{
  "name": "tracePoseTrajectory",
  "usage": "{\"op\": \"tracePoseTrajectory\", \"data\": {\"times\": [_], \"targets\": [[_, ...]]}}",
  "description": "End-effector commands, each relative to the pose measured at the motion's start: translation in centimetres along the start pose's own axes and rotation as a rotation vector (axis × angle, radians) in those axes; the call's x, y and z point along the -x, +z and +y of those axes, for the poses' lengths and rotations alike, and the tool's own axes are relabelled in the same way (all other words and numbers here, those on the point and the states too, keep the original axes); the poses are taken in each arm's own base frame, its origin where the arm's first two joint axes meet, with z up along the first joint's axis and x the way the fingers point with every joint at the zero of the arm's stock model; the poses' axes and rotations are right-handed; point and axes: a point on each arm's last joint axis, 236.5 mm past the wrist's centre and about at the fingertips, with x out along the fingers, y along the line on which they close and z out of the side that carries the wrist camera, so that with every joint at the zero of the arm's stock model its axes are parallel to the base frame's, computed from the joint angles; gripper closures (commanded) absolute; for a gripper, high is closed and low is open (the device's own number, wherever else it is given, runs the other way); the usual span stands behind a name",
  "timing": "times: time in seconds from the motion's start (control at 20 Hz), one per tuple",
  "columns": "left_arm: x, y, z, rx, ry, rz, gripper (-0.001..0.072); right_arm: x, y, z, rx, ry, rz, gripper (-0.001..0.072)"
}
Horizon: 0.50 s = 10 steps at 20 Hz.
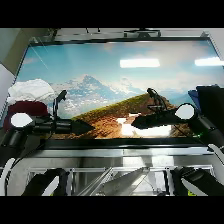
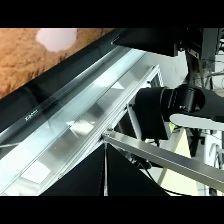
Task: Fold the shirts.
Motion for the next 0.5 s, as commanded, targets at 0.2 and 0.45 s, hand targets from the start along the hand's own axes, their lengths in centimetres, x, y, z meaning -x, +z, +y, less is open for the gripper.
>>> {"op": "tracePoseTrajectory", "data": {"times": [0.2,0.45], "targets": [[0.27,-0.34,-0.27,-0.026,0.013,-0.025,0.0684,-0.45,-0.17,0.19,-0.010,0.009,0.007,0.0694],[0.28,-0.22,-0.21,-0.026,0.016,-0.030,0.0684,-0.45,-0.17,0.19,-0.010,0.009,0.007,0.0694]]}}
